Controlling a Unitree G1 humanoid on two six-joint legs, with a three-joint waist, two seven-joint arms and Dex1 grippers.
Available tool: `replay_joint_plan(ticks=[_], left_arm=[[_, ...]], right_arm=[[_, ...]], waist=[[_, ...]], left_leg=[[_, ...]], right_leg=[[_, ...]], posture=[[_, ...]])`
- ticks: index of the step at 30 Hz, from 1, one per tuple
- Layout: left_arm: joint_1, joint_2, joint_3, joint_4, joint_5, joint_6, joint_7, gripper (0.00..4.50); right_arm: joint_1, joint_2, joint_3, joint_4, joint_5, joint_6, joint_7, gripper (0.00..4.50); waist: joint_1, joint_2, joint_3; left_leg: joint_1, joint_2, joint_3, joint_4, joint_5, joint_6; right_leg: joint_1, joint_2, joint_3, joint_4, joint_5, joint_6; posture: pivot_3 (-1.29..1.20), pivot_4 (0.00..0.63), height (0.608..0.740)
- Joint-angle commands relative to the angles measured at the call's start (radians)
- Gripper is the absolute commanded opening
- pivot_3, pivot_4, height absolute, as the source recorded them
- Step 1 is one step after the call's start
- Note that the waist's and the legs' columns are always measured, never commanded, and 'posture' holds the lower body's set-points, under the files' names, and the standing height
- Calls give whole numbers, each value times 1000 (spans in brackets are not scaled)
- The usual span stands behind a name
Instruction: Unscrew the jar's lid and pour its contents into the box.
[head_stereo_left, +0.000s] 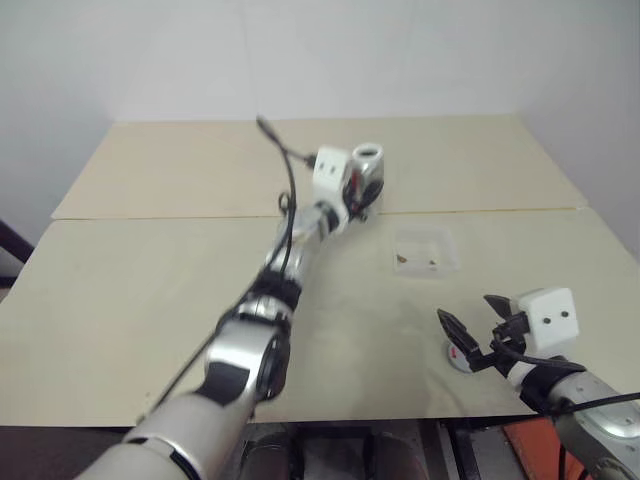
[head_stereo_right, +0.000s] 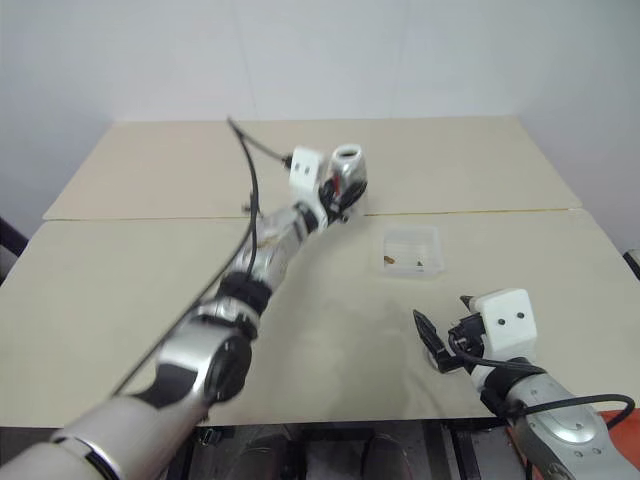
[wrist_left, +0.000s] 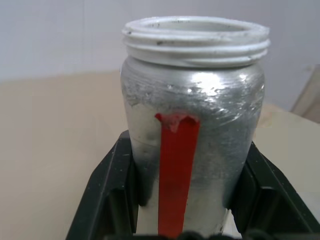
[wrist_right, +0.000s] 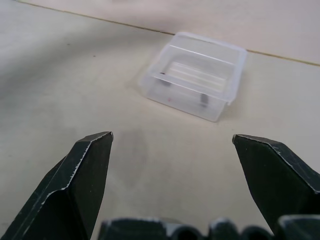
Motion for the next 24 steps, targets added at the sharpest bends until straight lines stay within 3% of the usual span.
replay_joint_plan(ticks=[1, 5, 10, 21, 24], left_arm=[[115, -20, -9, -272, -118, 147, -57, 1944], [223, 14, -137, -353, 17, 62, -11, 1944], [311, 83, -283, -256, 200, -200, 41, 1944], [364, 51, -271, -192, 128, -251, 11, 1944], [373, 53, -254, -201, 87, -253, -33, 2963]], right_arm=[[-17, -13, 1, -7, -7, -6, 12, 4468], [-43, -24, -4, 6, -1, -1, 25, 4468], [-53, -27, 16, 30, -20, -7, 27, 4468], [-17, -23, 29, 18, -66, -17, 29, 4468], [-6, -20, 31, 15, -83, -22, 29, 4500]], waist=[[-3, 0, 0], [16, 0, 0], [15, 0, 0], [14, 1, -3], [12, 1, -3]], left_leg=[[0, 0, 0, 0, 1, -1], [1, 1, -1, 1, 2, -1], [10, -1, -2, 0, -2, 6], [10, 3, -2, 0, -3, 7], [10, 3, -2, -1, -3, 7]], right_leg=[[-1, 0, 0, 0, 0, 0], [3, 0, 0, 0, 0, -1], [13, 0, 0, -7, 0, -1], [14, 0, -1, -10, 0, -1], [14, 0, -1, -11, 0, -1]], posture=[[0, 150, 740], [0, 150, 740], [0, 150, 740], [0, 150, 740], [0, 150, 740]])
